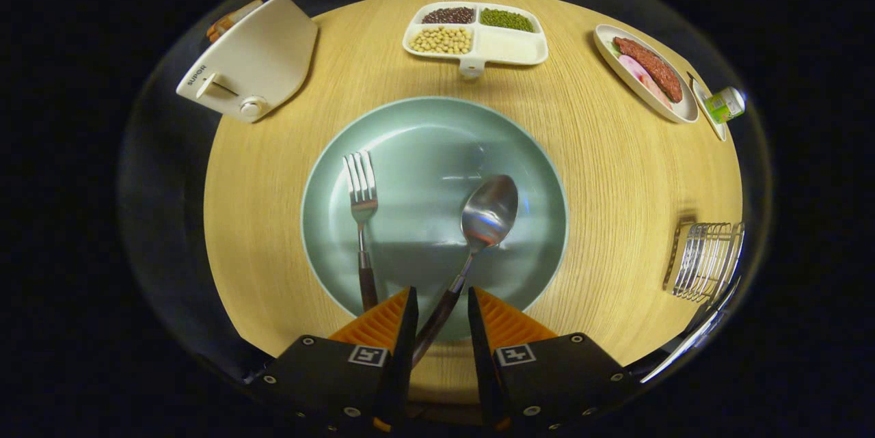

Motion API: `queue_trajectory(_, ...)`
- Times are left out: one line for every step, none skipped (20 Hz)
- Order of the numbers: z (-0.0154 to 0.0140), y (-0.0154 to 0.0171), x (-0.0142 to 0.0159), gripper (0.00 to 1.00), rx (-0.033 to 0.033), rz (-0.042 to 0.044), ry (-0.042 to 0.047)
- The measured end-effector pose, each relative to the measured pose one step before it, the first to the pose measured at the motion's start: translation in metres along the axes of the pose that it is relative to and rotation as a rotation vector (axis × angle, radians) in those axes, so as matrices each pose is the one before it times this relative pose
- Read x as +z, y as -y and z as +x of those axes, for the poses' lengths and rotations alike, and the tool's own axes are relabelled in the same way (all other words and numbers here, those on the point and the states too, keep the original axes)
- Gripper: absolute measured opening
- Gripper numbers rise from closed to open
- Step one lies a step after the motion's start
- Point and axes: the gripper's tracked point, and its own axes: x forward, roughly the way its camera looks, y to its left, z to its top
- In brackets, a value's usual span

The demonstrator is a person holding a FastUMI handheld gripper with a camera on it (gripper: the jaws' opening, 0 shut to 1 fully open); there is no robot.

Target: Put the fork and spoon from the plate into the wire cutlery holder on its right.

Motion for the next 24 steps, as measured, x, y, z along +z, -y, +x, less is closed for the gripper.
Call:
queue_trajectory(0.00553,-0.00033,-0.00237,0.36,-0.00128,0.00289,-0.01101)
queue_trajectory(0.00242,0.00179,-0.00162,0.33,-0.00658,-0.00424,-0.01036)
queue_trajectory(0.00109,0.00346,0.00241,0.26,-0.01045,-0.02244,0.00643)
queue_trajectory(0.00074,0.00677,0.00320,0.24,-0.02023,-0.02700,0.02153)
queue_trajectory(0.00043,0.00596,0.00491,0.21,-0.01607,-0.02904,0.02741)
queue_trajectory(0.00245,0.00269,0.00260,0.18,0.00098,-0.02811,0.01330)
queue_trajectory(0.00111,0.00038,0.00028,0.14,0.01402,-0.01944,0.00450)
queue_trajectory(0.00032,0.00076,0.00048,0.13,0.01462,-0.01802,-0.00172)
queue_trajectory(0.00110,0.00038,0.00140,0.11,0.01177,-0.01274,0.00078)
queue_trajectory(-0.00020,-0.00018,-0.00076,0.10,0.00952,-0.00963,-0.00233)
queue_trajectory(-0.00055,0.00027,-0.00041,0.08,0.00817,-0.00145,-0.00397)
queue_trajectory(-0.00041,-0.00214,-0.00279,0.07,0.01233,0.00255,-0.01009)
queue_trajectory(-0.00179,-0.00141,0.00018,0.05,0.01163,-0.00310,-0.00208)
queue_trajectory(-0.00101,-0.00002,-0.00157,0.05,0.00384,-0.00333,0.00605)
queue_trajectory(-0.00206,0.00090,0.00088,0.05,-0.00260,-0.00971,0.01003)
queue_trajectory(-0.00311,-0.00018,0.00265,0.05,0.00117,0.00285,0.02025)
queue_trajectory(-0.00314,-0.00094,0.00262,0.05,0.00684,0.00182,0.01593)
queue_trajectory(-0.00465,-0.00111,0.00290,0.05,0.01185,0.00837,0.01923)
queue_trajectory(-0.00517,-0.00056,0.00304,0.05,0.01387,0.00863,0.01641)
queue_trajectory(-0.00704,-0.00070,0.00351,0.05,0.01454,0.00912,0.02476)
queue_trajectory(-0.00738,0.00146,0.00332,0.05,0.00708,0.00796,0.02665)
queue_trajectory(-0.01021,0.00342,0.00082,0.05,0.00194,0.00515,0.02778)
queue_trajectory(-0.01119,0.00545,0.00263,0.05,-0.00063,0.00951,0.03092)
queue_trajectory(-0.01038,0.00601,0.00067,0.05,-0.00426,0.00411,0.02481)
